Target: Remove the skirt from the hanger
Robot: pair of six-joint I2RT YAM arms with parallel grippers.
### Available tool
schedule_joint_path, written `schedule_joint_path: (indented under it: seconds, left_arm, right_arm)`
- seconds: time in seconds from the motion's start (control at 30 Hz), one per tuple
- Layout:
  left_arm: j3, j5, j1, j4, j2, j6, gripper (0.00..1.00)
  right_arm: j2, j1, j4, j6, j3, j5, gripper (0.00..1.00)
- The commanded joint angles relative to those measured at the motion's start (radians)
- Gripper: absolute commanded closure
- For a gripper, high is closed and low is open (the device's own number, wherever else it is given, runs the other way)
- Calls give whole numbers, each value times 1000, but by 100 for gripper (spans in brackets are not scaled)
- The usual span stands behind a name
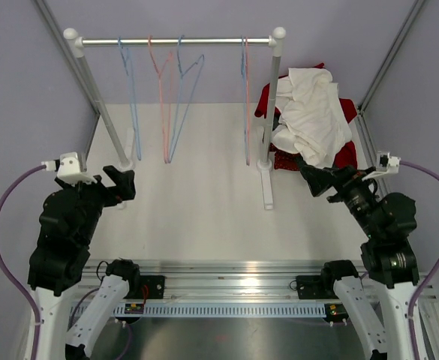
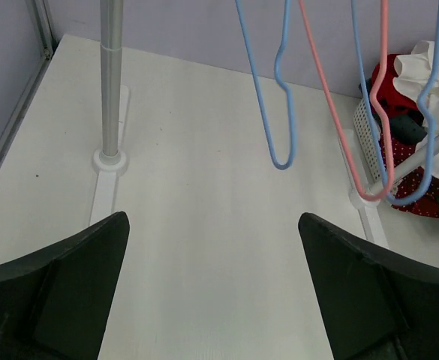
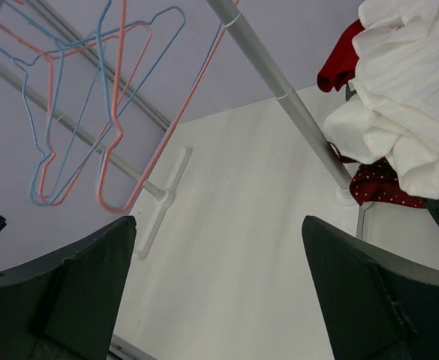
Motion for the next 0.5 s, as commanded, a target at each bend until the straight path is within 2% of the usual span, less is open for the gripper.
schedule_joint_path:
  seconds: [0.0, 0.17, 0.37, 0.47]
  left_arm:
    - [-113, 38, -2, 77, -70, -25, 1]
    - [-238, -6, -2, 86, -174, -42, 1]
    - [-237, 60, -2, 0, -162, -26, 1]
    - [-235, 83, -2, 18, -199, 3, 1]
  right_arm:
    - [-128, 0, -85, 34, -1, -43, 0]
    - [-181, 6, -243, -6, 76, 94, 0]
    - [-295, 6, -209, 68, -3, 98, 1]
    - [-340, 6, -188, 116, -53, 86, 1]
